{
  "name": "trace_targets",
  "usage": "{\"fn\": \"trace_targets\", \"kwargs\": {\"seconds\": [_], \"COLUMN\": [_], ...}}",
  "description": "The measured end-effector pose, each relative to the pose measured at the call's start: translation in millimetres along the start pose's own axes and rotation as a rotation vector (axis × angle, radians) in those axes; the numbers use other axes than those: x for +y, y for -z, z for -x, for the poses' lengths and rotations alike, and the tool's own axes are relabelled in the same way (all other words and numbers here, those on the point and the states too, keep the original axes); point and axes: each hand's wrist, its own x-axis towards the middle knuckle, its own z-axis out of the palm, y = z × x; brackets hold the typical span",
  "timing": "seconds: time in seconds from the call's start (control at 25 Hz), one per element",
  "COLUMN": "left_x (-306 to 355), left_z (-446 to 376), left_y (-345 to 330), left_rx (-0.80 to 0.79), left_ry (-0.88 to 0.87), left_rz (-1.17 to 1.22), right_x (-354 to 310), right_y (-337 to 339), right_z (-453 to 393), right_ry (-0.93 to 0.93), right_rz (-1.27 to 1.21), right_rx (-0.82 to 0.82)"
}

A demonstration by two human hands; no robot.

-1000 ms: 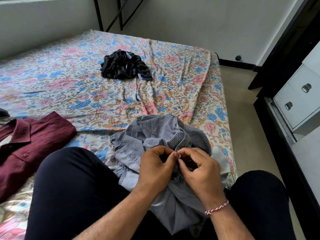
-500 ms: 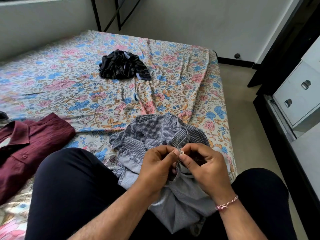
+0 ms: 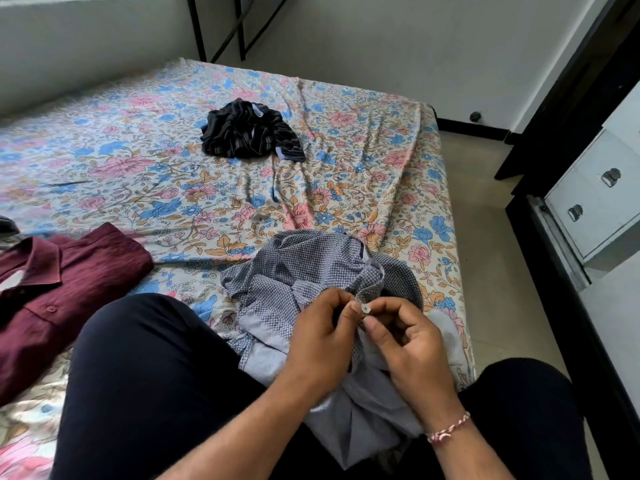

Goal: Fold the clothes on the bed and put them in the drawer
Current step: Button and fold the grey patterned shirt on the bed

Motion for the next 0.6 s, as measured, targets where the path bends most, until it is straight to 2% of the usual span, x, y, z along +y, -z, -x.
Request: {"fn": "trace_targets", "kwargs": {"seconds": [0.08,0.2,0.28,0.32,0.4,0.44,0.52,0.6], "left_x": [-3,8,23,32,50,59,77,95], "left_z": [2,-3,-19,-33,-66,-81,-108,-134], "left_y": [1,8,31,47,80,95,117,132], "left_rx": [0.022,-0.129,-0.343,-0.493,-0.741,-0.794,-0.774,-0.662], "left_ry": [-0.084,-0.192,-0.354,-0.381,-0.412,-0.45,-0.497,-0.484], "left_rz": [-0.151,-0.244,-0.447,-0.531,-0.741,-0.833,-0.817,-0.622], "right_x": [-6,-27,-48,-61,-86,-97,-113,-122], "right_y": [13,31,49,59,79,86,94,96], "right_z": [-1,-7,-21,-30,-51,-60,-77,-96], "right_ry": [0.067,0.123,0.087,0.037,-0.073,-0.102,-0.046,0.061], "right_rz": [0.24,0.542,0.684,0.721,0.671,0.652,0.871,1.293], "right_rx": [-0.158,-0.254,-0.301,-0.335,-0.41,-0.444,-0.492,-0.538]}}
